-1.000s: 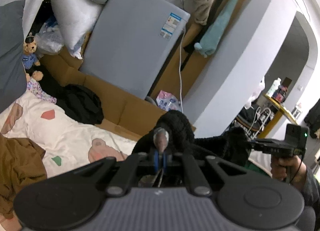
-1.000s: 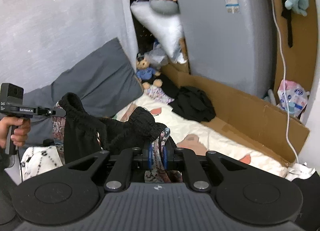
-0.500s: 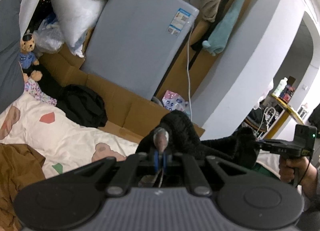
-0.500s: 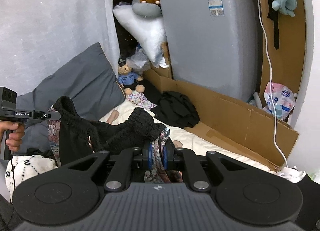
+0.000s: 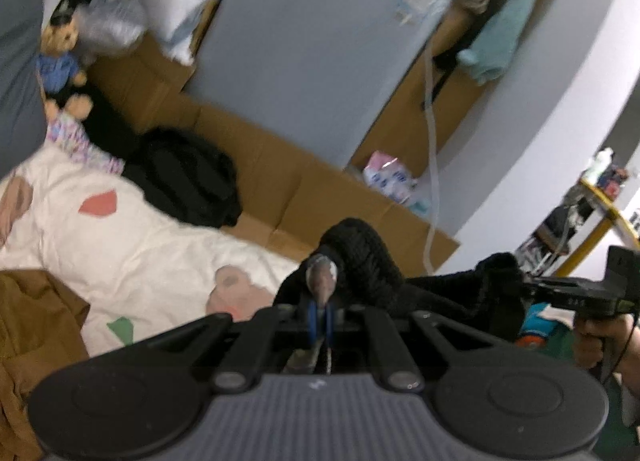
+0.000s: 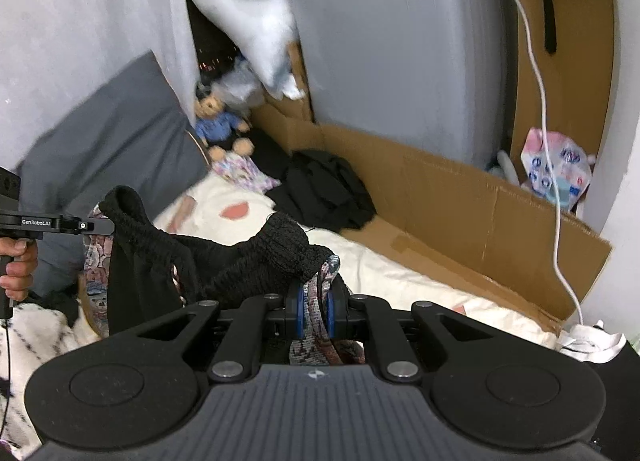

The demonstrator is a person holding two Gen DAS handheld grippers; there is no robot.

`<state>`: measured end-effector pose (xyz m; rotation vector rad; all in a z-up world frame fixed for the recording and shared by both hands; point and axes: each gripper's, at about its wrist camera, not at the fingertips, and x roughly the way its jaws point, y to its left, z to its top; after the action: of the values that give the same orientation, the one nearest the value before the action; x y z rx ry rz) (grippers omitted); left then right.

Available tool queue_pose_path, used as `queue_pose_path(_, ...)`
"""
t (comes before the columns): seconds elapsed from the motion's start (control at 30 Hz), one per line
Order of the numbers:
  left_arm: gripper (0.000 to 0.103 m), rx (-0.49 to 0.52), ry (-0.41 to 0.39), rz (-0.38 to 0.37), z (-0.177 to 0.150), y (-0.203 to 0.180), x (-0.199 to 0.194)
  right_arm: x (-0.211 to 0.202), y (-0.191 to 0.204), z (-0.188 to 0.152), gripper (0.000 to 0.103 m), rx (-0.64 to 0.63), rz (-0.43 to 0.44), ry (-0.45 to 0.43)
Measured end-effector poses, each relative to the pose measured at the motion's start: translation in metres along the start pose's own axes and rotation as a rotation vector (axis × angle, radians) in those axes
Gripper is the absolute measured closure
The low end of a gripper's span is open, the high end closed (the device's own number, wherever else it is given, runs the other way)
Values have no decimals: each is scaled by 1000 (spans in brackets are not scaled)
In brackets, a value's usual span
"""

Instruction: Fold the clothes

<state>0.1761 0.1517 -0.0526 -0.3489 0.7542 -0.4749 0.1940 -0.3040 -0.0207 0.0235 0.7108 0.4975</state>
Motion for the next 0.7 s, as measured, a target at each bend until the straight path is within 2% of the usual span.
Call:
queue_pose_path(0.2,98,-26,29,23,-1,29,40,65,-11,-11,92,-6,-14,60)
queue_pose_path(0.47,98,-65,59,67,1,72,94,131,-27,-11,91,-45,-33,108)
queue_pose_path(0.7,98,-90,25,104,26,93,146,177,-47,-5,91,-37,-61,111)
